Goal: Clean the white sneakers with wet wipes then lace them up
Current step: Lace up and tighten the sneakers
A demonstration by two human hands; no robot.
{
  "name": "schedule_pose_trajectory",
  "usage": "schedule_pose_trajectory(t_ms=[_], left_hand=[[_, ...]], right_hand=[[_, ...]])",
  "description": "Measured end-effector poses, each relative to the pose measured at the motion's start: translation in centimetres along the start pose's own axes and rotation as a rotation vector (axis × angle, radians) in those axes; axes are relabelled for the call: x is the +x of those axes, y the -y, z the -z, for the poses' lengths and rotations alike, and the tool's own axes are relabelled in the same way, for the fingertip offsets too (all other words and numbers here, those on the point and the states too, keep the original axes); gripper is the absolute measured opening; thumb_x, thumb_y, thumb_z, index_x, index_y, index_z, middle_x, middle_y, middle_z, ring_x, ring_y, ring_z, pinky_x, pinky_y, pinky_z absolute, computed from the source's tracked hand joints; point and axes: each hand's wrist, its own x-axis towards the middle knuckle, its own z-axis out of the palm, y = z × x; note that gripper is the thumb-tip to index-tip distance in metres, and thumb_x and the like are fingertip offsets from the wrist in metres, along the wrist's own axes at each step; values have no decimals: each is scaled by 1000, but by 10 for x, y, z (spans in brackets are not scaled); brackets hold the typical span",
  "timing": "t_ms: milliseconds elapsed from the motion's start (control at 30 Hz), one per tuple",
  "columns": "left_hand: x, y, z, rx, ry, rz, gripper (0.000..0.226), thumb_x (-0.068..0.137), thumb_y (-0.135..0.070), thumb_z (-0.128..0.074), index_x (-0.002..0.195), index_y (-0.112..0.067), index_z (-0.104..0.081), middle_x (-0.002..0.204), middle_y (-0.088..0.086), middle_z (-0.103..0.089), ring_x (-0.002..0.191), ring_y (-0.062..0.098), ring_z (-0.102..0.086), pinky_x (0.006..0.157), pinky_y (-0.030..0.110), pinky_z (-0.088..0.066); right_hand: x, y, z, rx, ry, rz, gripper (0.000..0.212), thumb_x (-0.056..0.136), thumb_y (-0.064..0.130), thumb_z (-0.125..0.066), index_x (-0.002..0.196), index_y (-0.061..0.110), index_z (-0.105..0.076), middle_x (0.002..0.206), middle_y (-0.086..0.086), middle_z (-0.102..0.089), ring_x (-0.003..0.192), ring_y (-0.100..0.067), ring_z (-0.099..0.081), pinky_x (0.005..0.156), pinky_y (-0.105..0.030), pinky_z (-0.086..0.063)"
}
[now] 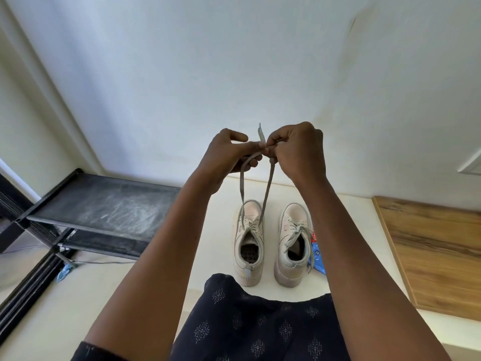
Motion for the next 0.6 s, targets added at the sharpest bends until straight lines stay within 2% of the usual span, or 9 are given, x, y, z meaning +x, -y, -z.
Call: schedule_pose_trajectory(t_ms=[100, 200, 267, 367, 467, 533, 600], left_hand=[[-1, 5, 1, 93, 63, -48, 30, 81, 2, -62, 95, -18, -44, 80, 6, -67, 70, 15, -56, 65, 23, -45], [-1, 7, -1, 198, 15, -139, 25, 80, 1, -63, 86, -19, -50, 68, -3, -62, 59, 5, -53, 59, 17, -41], [1, 9, -1, 191, 20, -190, 21, 81, 0, -64, 84, -20, -58, 67, -4, -60, 57, 4, -52, 59, 15, -41], [0, 12, -1, 126, 101, -247, 23, 84, 0, -64, 94, -20, -65, 69, -5, -62, 63, 6, -54, 64, 16, -44], [1, 16, -1, 90, 148, -279, 32, 78, 5, -68, 97, -20, -69, 71, -6, -66, 70, 9, -59, 77, 21, -52], [2, 18, -3, 59, 131, -301, 30, 77, 3, -70, 95, -21, -70, 80, 1, -70, 80, 14, -63, 84, 27, -52], [3, 19, -5, 6, 95, -313, 21, 82, -3, -68, 88, -23, -72, 90, -3, -71, 85, 13, -64, 77, 27, -52]], right_hand=[[0, 3, -1, -220, 158, 72, 19, 81, -1, -59, 81, 10, -75, 82, -10, -70, 76, -27, -64, 66, -25, -49], [0, 6, -1, -215, 298, 11, 17, 89, 6, -55, 91, 10, -72, 86, -8, -66, 76, -23, -60, 58, -21, -42], [0, 6, -1, -93, 329, -88, 16, 91, 8, -53, 87, 10, -68, 81, -7, -63, 75, -21, -56, 57, -21, -41], [3, -5, 1, 230, 330, -305, 22, 90, 6, -53, 71, 13, -62, 68, -1, -61, 71, -16, -54, 67, -28, -45], [2, -12, -3, 500, 373, -460, 12, 91, 7, -57, 80, 7, -62, 71, -5, -59, 67, -13, -53, 66, -26, -48], [2, -15, -5, 657, 372, -522, 14, 90, 5, -58, 75, 7, -60, 71, -7, -59, 68, -16, -53, 66, -28, -50], [2, -16, -5, 784, 365, -550, 18, 89, 3, -58, 72, 8, -59, 63, -5, -61, 64, -16, -51, 62, -25, -49]])
